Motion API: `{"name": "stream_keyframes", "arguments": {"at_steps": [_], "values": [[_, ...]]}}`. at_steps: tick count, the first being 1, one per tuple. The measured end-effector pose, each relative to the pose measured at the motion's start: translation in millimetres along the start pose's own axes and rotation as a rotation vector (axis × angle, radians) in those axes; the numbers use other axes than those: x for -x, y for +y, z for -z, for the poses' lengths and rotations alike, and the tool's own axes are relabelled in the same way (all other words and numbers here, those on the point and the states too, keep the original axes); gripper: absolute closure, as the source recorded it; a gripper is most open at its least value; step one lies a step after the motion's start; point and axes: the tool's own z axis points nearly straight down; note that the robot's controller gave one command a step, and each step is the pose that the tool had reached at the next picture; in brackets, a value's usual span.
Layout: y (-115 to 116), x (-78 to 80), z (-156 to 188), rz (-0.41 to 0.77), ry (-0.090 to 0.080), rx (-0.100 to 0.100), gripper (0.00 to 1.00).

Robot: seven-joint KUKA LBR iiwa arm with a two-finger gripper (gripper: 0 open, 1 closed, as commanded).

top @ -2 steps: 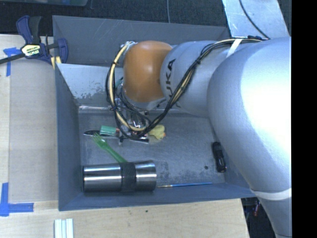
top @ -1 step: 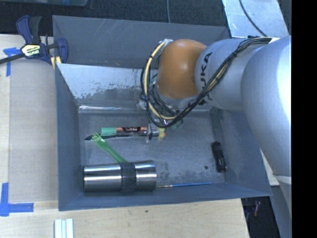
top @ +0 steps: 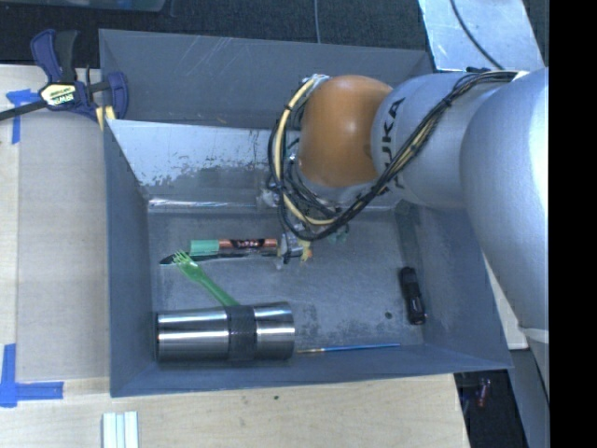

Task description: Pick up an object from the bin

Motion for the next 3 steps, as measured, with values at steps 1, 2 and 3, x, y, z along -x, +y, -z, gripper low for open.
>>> {"name": "stream_keyframes", "arguments": {"at_steps": [1, 2, 3], "values": [[21.3, 4.4, 1.5, -0.429, -0.005, -0.002, 1.00], [21.2, 4.5, 1.7, -0.428, -0.006, -0.002, 1.00], [21.0, 4.7, 9.8, -0.428, -0.008, -0.002, 1.00]]}}
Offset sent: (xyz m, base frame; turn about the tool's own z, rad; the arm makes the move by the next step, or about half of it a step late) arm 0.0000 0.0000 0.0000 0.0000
